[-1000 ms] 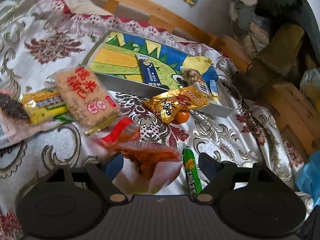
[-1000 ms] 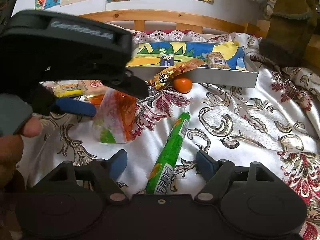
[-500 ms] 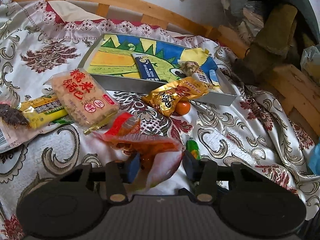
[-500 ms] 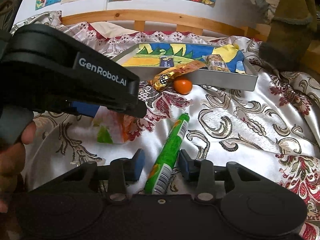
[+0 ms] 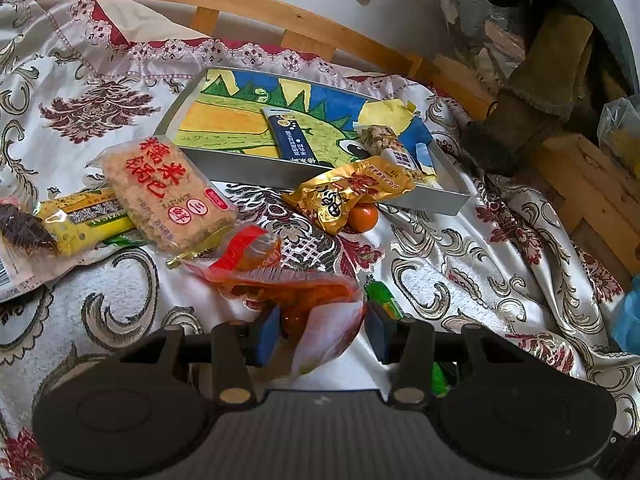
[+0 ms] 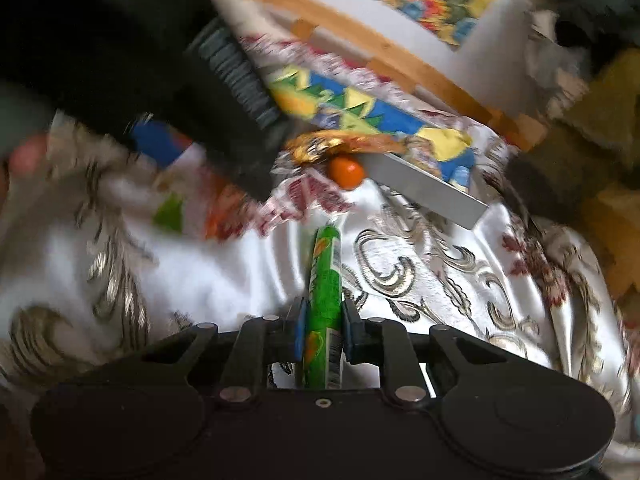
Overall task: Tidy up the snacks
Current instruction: 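Lift the orange packet with left tool while right tool lifts the green stick, then lower orange packet into the tray with left tool while right tool lowers green stick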
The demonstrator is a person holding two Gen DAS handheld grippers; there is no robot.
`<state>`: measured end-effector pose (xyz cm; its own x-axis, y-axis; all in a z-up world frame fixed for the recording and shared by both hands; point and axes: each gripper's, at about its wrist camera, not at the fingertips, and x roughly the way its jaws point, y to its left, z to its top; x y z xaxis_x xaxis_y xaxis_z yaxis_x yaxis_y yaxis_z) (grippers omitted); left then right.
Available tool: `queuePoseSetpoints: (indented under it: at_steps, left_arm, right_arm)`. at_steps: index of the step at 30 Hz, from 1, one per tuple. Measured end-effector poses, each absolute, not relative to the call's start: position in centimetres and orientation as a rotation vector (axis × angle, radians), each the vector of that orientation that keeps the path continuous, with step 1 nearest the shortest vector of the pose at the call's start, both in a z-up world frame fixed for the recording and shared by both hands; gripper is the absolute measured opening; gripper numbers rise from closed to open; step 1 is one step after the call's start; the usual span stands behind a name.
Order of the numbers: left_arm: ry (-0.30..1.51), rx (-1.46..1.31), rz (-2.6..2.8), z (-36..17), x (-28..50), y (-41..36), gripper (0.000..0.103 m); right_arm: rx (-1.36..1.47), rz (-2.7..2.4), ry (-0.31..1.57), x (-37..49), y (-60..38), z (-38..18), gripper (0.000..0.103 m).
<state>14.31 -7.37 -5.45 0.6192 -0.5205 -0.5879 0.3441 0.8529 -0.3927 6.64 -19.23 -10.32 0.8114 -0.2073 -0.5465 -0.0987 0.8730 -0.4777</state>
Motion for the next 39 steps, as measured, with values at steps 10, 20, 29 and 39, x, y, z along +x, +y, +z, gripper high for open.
queuePoseSetpoints:
  at_steps: [10, 20, 29, 39]
  left_arm:
    - [0.675, -0.259, -0.508, -4.8, 13.2, -6.9, 0.049]
    - [0.588, -0.256, -0.508, -4.0, 12.2, -6.9, 0.049]
    - [0.497, -0.325, -0.495, -2.5, 12.2, -5.8, 0.049]
    - [0.458, -0.337, -0.472, 0.4, 20.0, -5.8, 0.049]
  right_arm:
    - [-0.523, -0.081, 0.574, 5.7, -19.3, -9.6, 0.018]
    - [-0.574, -0.129, 0.488, 4.5, -19.9, -8.2, 0.018]
    - [-0.526, -0.140, 0.386, 4.4, -20.6, -7.2, 0.018]
    - [-0.487, -0.118, 0.291, 8.2, -22.1, -3.8, 0.018]
